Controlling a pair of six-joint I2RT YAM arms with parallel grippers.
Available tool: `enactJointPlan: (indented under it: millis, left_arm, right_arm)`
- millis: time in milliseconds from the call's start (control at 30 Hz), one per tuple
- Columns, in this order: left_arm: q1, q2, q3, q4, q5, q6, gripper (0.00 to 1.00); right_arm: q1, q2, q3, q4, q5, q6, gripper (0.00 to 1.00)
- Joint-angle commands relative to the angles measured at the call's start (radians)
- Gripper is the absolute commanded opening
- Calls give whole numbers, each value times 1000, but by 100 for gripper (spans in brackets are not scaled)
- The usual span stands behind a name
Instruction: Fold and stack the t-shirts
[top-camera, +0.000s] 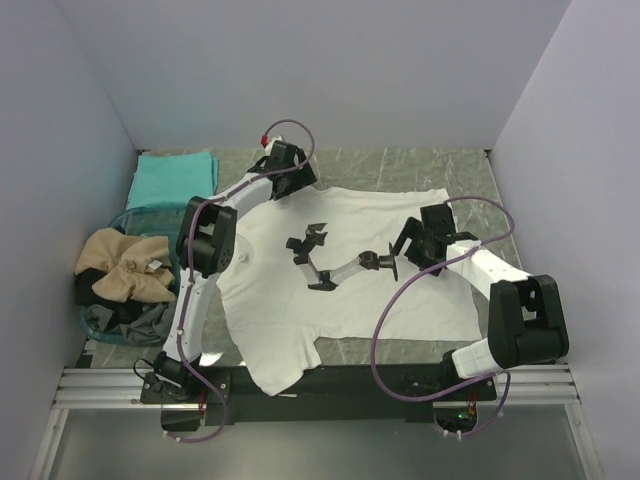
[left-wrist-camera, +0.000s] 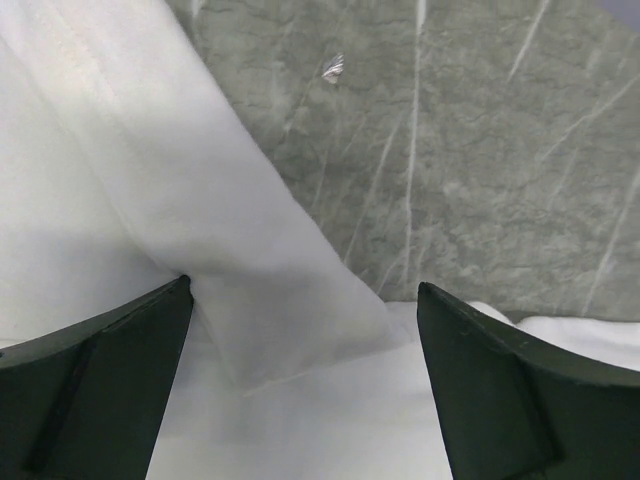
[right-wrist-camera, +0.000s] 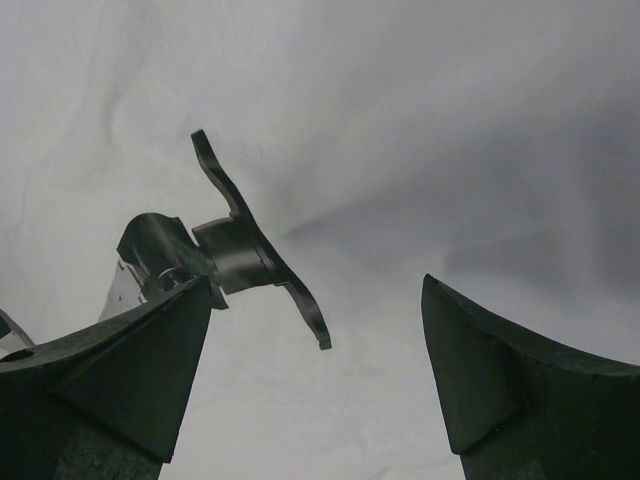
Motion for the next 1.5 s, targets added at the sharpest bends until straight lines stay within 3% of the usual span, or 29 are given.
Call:
enactJointPlan:
  millis: [0, 300, 467, 633, 800, 967, 1167, 1367, 1467]
  left_arm:
    - [8, 20, 3, 96, 75, -40, 99]
    - [14, 123, 92, 465, 121, -174, 100]
    - [17, 300, 411, 519, 121, -197, 99]
    - [3, 258, 357, 618, -7, -168, 99]
    - [3, 208, 352, 560, -2, -103, 99]
    - [3, 32, 252, 492, 44, -43, 99]
    - [-11, -234, 136, 193, 80, 78, 99]
    - [-11, -499, -174, -38, 35, 109, 99]
    - [-11, -601, -366, -50, 54, 109, 99]
  right_arm:
    - [6, 4, 38, 11, 19, -16, 91]
    - [6, 28, 50, 17, 7, -22, 91]
    - [6, 25, 38, 30, -6, -20, 91]
    - [6, 29, 40, 19, -1, -23, 91]
    - [8, 18, 46, 17, 7, -28, 91]
    - [6, -16, 86, -21, 68, -31, 91]
    - [8, -82, 145, -70, 123, -28, 91]
    - [3, -51, 250, -124, 165, -40, 92]
    - [-9, -28, 276, -93, 160, -56, 94]
